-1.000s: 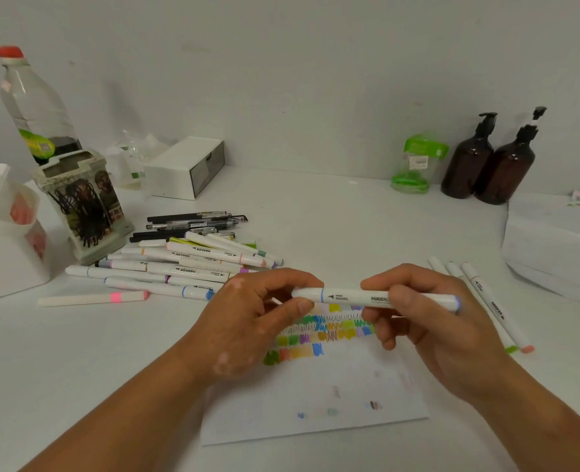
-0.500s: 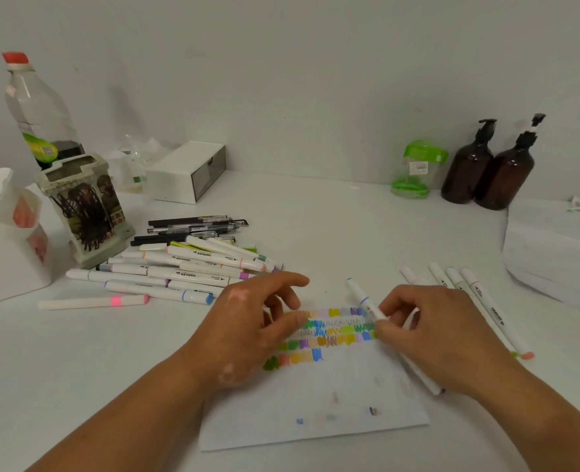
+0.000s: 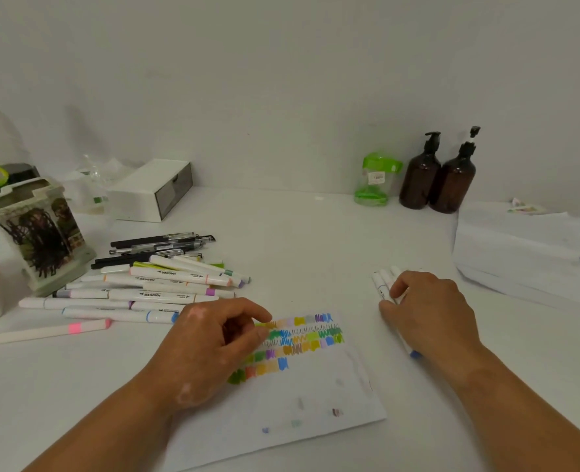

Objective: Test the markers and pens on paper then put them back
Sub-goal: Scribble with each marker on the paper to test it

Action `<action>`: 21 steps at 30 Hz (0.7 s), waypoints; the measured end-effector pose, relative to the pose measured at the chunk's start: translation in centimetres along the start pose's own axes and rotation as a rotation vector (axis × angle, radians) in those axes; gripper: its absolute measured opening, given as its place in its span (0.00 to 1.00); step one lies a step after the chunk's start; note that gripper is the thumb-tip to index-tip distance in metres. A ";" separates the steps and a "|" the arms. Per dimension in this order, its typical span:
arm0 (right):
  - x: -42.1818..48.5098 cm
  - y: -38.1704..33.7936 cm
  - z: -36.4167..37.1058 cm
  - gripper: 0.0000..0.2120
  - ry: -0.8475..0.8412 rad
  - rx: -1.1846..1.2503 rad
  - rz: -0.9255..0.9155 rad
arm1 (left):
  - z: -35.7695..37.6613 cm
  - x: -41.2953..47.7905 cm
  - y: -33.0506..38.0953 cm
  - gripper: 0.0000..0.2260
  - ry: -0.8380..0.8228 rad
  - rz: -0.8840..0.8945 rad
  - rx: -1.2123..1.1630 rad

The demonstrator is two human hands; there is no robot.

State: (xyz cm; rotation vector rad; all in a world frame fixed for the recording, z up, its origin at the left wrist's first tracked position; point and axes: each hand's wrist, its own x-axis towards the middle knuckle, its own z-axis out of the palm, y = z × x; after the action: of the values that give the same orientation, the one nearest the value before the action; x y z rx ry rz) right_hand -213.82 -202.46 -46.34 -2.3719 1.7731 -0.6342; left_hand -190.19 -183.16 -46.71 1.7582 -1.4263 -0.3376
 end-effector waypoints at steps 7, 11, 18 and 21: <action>-0.5 0.0 -0.2 0.10 0.040 0.019 -0.052 | -2.4 -0.4 0.7 0.06 0.066 0.059 0.184; -2.4 -2.4 -0.1 0.12 0.012 0.190 -0.220 | -6.8 -0.2 -2.0 0.09 0.108 -0.015 0.566; -6.1 -5.2 -0.5 0.12 -0.368 0.291 -0.616 | -7.8 -1.4 -5.0 0.09 0.046 0.028 0.741; -6.3 -5.2 -0.3 0.18 -0.437 0.178 -0.693 | -7.6 -1.4 -4.8 0.09 0.023 0.076 0.746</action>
State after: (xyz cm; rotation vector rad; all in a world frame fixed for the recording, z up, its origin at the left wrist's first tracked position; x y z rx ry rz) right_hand -210.70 -194.91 -45.99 -2.6963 0.6829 -0.2683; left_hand -182.37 -178.61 -45.82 2.2567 -1.7268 0.3029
